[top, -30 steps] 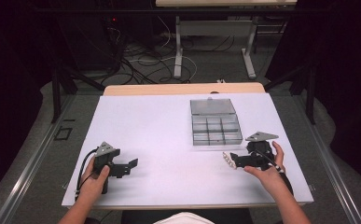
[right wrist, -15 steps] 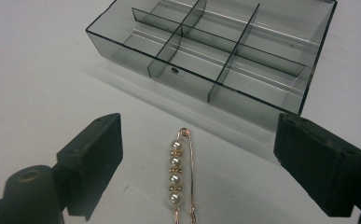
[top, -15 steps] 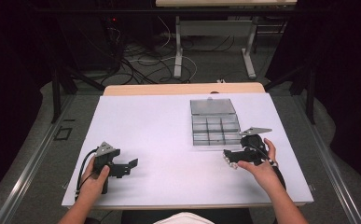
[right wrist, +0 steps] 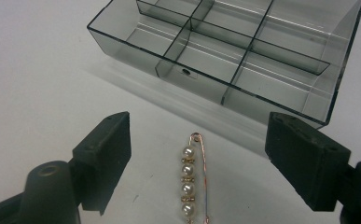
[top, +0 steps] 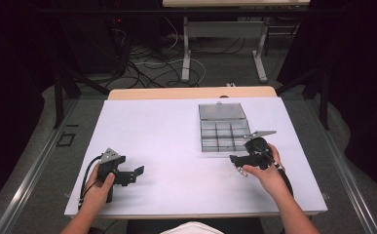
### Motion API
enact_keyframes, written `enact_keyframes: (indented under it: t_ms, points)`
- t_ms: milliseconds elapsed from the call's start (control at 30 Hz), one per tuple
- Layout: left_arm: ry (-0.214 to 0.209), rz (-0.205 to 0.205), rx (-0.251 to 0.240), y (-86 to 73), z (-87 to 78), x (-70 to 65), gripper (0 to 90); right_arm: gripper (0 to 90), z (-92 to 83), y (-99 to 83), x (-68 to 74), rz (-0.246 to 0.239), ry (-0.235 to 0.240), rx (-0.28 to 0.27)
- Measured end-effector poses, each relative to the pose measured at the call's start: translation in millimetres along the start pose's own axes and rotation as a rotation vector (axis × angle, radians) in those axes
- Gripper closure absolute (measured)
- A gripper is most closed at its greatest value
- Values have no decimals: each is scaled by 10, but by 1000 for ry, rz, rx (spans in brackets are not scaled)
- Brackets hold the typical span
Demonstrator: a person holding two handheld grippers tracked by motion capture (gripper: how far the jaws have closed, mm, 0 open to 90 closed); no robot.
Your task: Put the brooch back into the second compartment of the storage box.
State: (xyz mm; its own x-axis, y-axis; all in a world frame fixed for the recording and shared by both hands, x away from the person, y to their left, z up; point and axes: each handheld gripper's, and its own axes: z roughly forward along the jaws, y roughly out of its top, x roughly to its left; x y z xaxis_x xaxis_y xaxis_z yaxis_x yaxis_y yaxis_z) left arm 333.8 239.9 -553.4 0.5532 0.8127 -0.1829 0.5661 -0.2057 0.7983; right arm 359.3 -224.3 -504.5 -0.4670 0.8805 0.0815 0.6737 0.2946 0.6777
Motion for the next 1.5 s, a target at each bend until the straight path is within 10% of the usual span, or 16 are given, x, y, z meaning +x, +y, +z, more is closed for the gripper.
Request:
enact_keyframes:
  t_ms: [500,600,667,1500]
  points:
    - [2,-3,5,-1,5,0,72,218,146,48,-8,58,47,28]
    - [2,-1,6,0,6,-1,72,205,195,28,-24,137,61,76]
    - [1,1,6,0,5,-2,72,377,217,5,-57,158,55,81]
    - [0,1,4,-1,2,3,73,718,202,-124,-74,143,78,157]
